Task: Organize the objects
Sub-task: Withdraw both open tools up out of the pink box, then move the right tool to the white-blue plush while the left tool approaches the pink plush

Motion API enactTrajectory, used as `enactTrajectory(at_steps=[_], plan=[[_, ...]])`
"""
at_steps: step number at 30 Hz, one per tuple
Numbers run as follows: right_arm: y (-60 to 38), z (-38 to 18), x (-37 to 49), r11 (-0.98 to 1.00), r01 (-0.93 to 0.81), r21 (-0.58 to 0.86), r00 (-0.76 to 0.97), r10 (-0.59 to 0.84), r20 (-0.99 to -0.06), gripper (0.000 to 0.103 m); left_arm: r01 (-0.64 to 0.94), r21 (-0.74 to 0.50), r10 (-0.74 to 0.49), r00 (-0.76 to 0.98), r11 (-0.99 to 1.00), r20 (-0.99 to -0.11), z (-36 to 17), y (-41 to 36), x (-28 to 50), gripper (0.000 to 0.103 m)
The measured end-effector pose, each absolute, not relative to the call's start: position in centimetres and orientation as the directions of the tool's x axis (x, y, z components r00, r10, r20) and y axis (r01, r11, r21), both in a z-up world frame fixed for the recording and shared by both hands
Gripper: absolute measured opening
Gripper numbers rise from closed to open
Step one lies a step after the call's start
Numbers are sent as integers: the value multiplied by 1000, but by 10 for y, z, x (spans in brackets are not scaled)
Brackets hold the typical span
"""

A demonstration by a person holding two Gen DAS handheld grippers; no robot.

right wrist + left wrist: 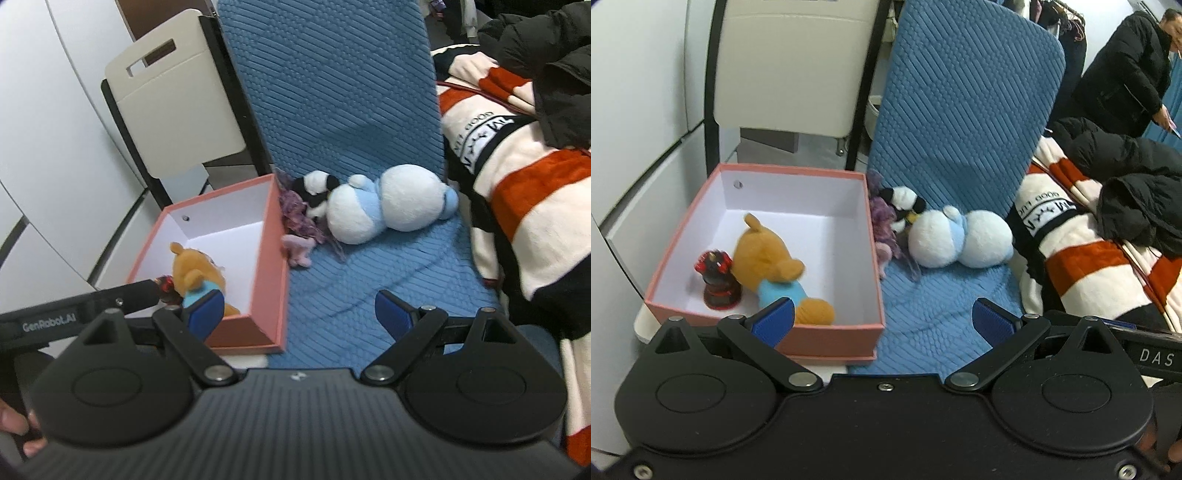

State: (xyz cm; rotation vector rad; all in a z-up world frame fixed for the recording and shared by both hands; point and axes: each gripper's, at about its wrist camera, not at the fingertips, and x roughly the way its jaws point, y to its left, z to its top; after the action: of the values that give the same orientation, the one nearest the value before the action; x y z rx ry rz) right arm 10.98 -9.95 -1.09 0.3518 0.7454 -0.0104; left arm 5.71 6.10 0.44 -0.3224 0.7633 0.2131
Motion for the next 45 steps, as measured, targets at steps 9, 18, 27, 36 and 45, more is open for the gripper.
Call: enactTrajectory(at_steps=[9, 18, 27, 36, 45], plan=[[-125, -26, 94, 943, 148, 297, 733, 97, -673, 90, -292, -201, 57, 683, 935, -728, -16, 32, 61, 102], [-132, -35, 95, 943, 141, 303, 727, 109, -678, 90, -292, -196, 53, 668, 936, -742, -23, 24, 71, 102], [-142, -45, 103, 925, 173, 338, 716, 117, -688, 90, -263, -167, 47, 650, 950, -758, -27, 20, 88, 101], [-157, -54, 117, 894, 232, 384, 708, 115, -697, 90, -227, -120, 49, 624, 966, -780, -33, 16, 115, 94], [-168, -74, 141, 851, 292, 437, 682, 135, -719, 90, -184, -73, 49, 585, 980, -809, -49, 17, 145, 88]])
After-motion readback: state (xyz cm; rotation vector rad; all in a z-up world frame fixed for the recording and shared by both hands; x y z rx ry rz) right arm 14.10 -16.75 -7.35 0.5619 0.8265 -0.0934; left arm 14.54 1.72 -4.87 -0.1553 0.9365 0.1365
